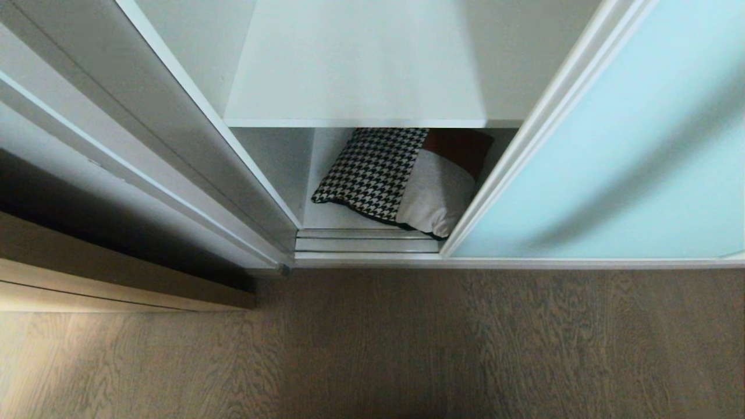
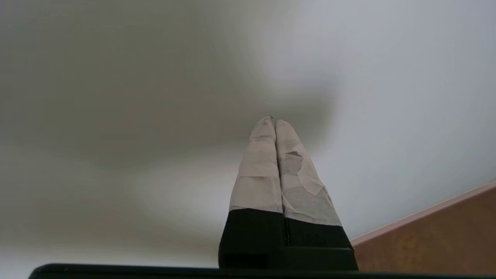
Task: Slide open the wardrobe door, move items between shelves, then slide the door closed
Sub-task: Close the door
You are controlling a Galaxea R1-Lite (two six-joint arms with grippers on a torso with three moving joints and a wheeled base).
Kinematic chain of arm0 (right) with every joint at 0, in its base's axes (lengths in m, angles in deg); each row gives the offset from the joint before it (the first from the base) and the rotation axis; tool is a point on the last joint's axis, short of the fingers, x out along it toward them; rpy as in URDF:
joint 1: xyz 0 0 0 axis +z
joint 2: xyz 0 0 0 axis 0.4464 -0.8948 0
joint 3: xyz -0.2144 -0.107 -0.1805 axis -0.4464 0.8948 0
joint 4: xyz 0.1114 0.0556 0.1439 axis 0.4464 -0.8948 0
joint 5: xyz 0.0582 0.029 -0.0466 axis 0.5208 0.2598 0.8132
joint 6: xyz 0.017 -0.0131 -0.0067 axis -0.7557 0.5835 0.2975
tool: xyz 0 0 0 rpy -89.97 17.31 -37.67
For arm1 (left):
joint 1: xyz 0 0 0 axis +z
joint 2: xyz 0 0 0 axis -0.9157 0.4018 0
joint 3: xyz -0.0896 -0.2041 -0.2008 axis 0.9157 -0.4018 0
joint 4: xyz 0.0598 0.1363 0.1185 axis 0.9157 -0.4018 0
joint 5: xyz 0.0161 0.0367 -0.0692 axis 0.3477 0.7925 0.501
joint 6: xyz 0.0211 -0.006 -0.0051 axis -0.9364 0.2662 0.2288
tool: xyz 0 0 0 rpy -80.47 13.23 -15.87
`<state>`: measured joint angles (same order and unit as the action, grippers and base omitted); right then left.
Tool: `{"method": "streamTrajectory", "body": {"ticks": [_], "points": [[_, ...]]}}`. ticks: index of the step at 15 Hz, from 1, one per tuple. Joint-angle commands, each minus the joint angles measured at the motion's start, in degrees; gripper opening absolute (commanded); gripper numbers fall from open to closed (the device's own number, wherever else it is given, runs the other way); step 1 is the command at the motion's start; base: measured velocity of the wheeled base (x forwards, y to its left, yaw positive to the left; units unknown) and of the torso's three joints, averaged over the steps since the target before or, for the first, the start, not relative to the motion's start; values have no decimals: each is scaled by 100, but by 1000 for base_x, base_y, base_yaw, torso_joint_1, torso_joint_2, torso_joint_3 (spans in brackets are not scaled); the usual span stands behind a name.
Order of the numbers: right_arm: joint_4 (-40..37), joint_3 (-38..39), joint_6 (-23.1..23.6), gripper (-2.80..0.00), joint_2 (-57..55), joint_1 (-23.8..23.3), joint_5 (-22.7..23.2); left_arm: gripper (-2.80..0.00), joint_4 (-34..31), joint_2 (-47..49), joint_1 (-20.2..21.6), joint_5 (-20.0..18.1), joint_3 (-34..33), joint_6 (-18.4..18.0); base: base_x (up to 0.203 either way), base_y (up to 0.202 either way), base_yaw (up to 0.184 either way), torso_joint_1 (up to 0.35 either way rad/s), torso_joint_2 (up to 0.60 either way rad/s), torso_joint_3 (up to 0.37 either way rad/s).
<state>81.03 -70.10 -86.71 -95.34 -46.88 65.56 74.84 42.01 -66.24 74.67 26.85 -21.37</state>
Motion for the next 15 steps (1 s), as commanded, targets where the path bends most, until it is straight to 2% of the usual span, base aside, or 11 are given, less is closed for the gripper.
{"method": "streamTrajectory", "body": {"ticks": [1, 7, 11, 14, 15], "points": [[-2, 27, -15, -280, 124, 112, 193, -280, 0, 5, 1, 0, 0, 1, 0, 0, 0, 0, 0, 0], [-109, 223, -62, -280, 645, 265, 1392, -280, 0, 0, 1, 0, 0, 1, 0, 0, 0, 0, 0, 0], [-157, 475, -209, -280, 957, 474, 2809, -280, 0, 0, 1, 0, 0, 1, 0, 0, 0, 0, 0, 0], [-169, 810, -289, -280, 1174, 567, 3479, -280, 0, 0, 1, 0, 0, 1, 0, 0, 0, 0, 0, 0], [-220, 864, -287, -280, 1218, 569, 3570, -280, 0, 0, 1, 0, 0, 1, 0, 0, 0, 0, 0, 0]]}}
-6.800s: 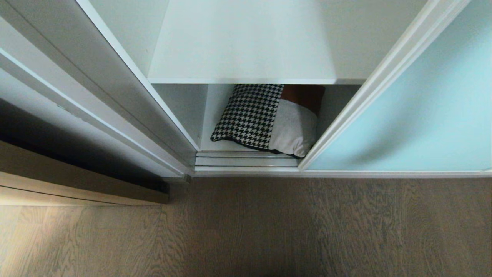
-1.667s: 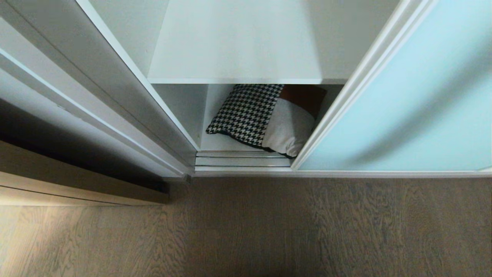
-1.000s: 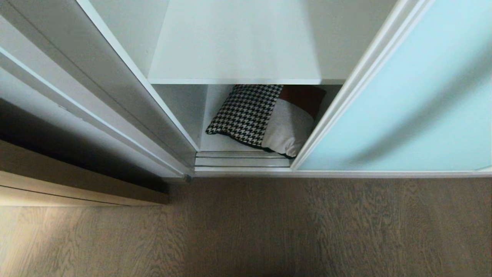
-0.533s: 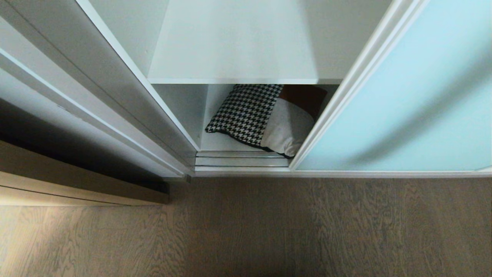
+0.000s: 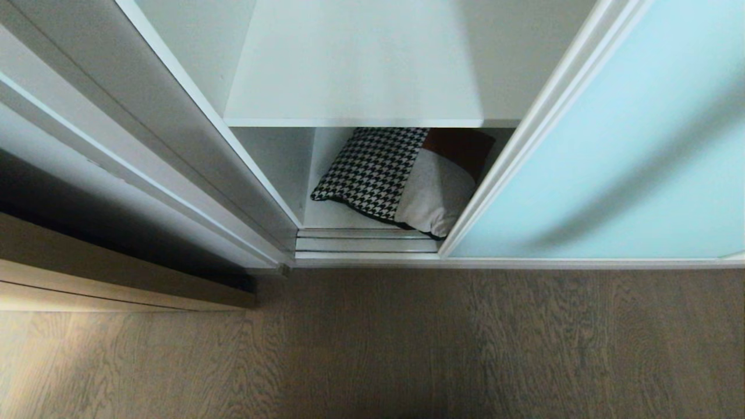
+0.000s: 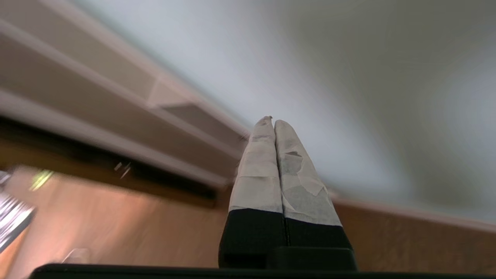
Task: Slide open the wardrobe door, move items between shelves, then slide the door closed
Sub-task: Close the door
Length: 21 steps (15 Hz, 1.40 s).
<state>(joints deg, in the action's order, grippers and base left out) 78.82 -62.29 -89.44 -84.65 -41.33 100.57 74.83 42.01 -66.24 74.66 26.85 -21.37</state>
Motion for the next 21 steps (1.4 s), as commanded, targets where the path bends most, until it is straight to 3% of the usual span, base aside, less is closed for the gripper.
{"method": "streamTrajectory", "body": {"ticks": [1, 4, 6, 8, 9, 13, 15, 19, 21], "points": [[-182, 56, -6, -280, 149, 20, 84, -280, 0, 0, 1, 2, 0, 1, 0, 0, 0, 0, 0, 0], [-1518, -449, 62, -280, 63, 336, -94, -280, 0, 7, 1, 2, 0, 1, 0, 0, 0, 0, 0, 0], [-2298, -570, 536, -280, 163, 639, -998, -280, 0, 3, 1, 2, 0, 1, 0, 0, 0, 0, 0, 0], [-2509, -447, 1273, -280, 274, 985, -1932, -280, 0, 0, 1, 2, 0, 1, 0, 0, 0, 0, 0, 0], [-2542, -351, 1476, -280, 393, 1177, -2190, -280, 0, 0, 1, 2, 0, 1, 0, 0, 0, 0, 0, 0], [-2558, -509, 1863, -280, 358, 1779, -2368, -280, 0, 0, 1, 2, 0, 1, 0, 0, 0, 0, 0, 0], [-2563, -244, 2063, -280, 636, 1839, -2695, -280, 0, 0, 1, 2, 0, 1, 0, 0, 0, 0, 0, 0], [-2633, 540, 2974, -280, 1663, 1829, -2984, -280, 0, 0, 1, 2, 0, 1, 0, 0, 0, 0, 0, 0], [-2999, 807, 3158, -280, 2157, 1570, -3104, -280, 0, 0, 1, 2, 0, 1, 0, 0, 0, 0, 0, 0]]}}
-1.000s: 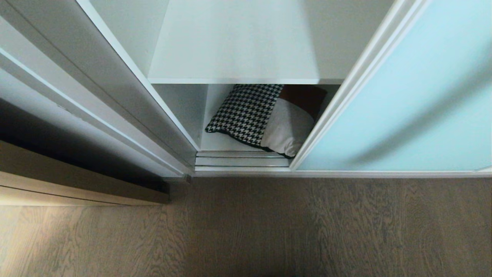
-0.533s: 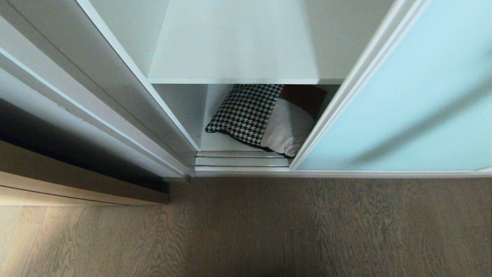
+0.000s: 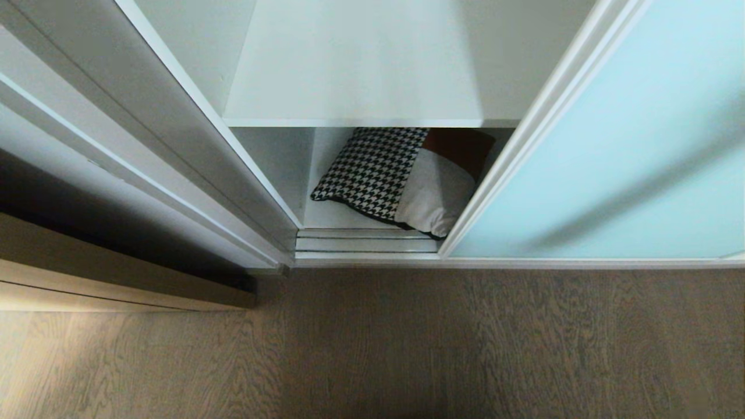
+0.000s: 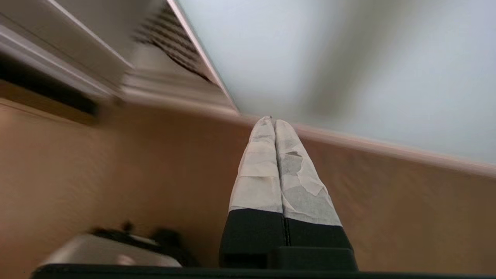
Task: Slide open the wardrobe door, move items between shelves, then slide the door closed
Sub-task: Close the door
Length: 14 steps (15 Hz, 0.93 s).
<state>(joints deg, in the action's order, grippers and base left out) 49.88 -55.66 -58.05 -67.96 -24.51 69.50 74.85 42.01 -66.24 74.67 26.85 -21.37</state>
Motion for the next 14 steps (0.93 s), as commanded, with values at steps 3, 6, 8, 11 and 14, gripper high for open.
{"method": "streamTrajectory", "body": {"ticks": [3, 6, 8, 11, 14], "points": [[-841, 22, 32, -280, 635, -165, 9, -280, -2, 0, 1, 0, 0, 1, 0, 0, 0, 0, 0, 0], [-990, -697, -96, -280, 35, -41, 161, -280, -2, 0, 1, 0, 0, 1, 0, 0, 0, 0, 0, 0], [-1041, -1279, -242, -280, -622, 247, 333, -280, -2, 0, 1, 0, 0, 1, 0, 0, 0, 0, 0, 0], [-1019, -1992, -315, -280, -1767, 483, 602, -280, -2, 0, 1, 0, 0, 1, 0, 0, 0, 0, 0, 0], [-849, -2663, -321, -280, -2876, 609, 1254, -280, -2, 0, 1, 0, 0, 1, 0, 0, 0, 0, 0, 0]]}}
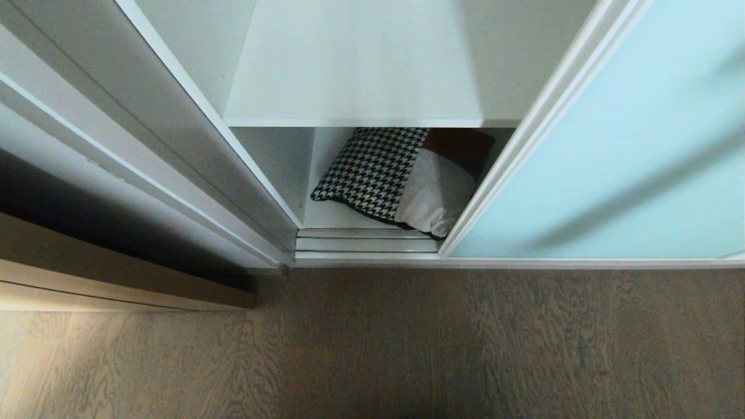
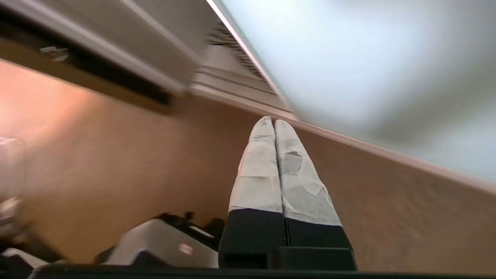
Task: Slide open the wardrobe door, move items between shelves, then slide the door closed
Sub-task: Close the door
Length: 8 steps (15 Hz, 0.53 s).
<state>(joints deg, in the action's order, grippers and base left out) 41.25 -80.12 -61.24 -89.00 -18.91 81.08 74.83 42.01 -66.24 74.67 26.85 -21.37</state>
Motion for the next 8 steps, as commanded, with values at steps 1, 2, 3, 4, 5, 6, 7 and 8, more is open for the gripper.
{"method": "streamTrajectory", "body": {"ticks": [1, 2, 3, 4, 5, 6, 7, 8], "points": [[192, -373, -3, -280, -1132, 132, 199, -280, 0, 0, 1, 0, 0, 1, 0, 0, 0, 0, 0, 0], [465, -500, 7, -280, -1513, 249, 260, -280, 0, 0, 1, 0, 0, 1, 0, 0, 0, 0, 0, 0], [753, -598, 20, -280, -1830, 327, 276, -280, 0, 0, 1, 0, 0, 1, 0, 0, 0, 0, 0, 0], [1146, -709, 8, -280, -2154, 382, 231, -280, 0, 0, 1, 0, 0, 1, 0, 0, 0, 0, 0, 0], [1591, -787, -47, -280, -2361, 434, 70, -280, 0, 0, 1, 0, 0, 1, 0, 0, 0, 0, 0, 0], [1895, -830, -162, -280, -2478, 556, -130, -280, 0, 0, 1, 0, 0, 1, 0, 0, 0, 0, 0, 0], [2124, -904, -282, -280, -2616, 666, -276, -280, 0, 0, 1, 0, 0, 1, 0, 0, 0, 0, 0, 0], [2276, -995, -409, -280, -2711, 752, -470, -280, 0, 2, 1, 0, 0, 1, 0, 0, 0, 0, 0, 0]]}}
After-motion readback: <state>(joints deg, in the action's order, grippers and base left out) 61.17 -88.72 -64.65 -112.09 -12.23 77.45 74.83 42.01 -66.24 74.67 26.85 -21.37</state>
